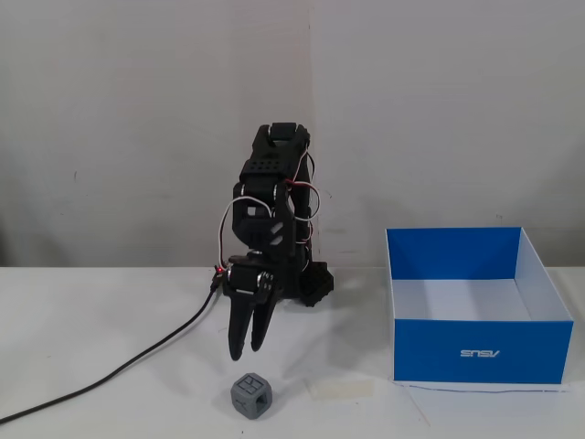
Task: Pick the gray block and keep it in the box.
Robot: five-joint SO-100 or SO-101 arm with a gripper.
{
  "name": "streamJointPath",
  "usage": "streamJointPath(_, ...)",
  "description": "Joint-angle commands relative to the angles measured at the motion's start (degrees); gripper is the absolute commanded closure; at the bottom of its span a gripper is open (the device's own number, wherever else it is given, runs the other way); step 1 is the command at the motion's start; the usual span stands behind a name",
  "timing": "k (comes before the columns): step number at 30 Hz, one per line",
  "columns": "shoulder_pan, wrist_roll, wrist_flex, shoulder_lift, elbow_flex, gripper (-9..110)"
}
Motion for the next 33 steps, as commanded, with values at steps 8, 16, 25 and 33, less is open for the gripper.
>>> streamJointPath(8, -1.7, 5.0, -3.6, -9.8, -7.5, 81)
streamJointPath(16, -3.4, 8.3, -5.6, -12.5, -7.4, 79)
streamJointPath(25, -3.2, 9.1, -7.3, -15.4, -8.2, 79)
streamJointPath(33, -2.1, 9.1, -8.7, -21.6, -10.5, 80)
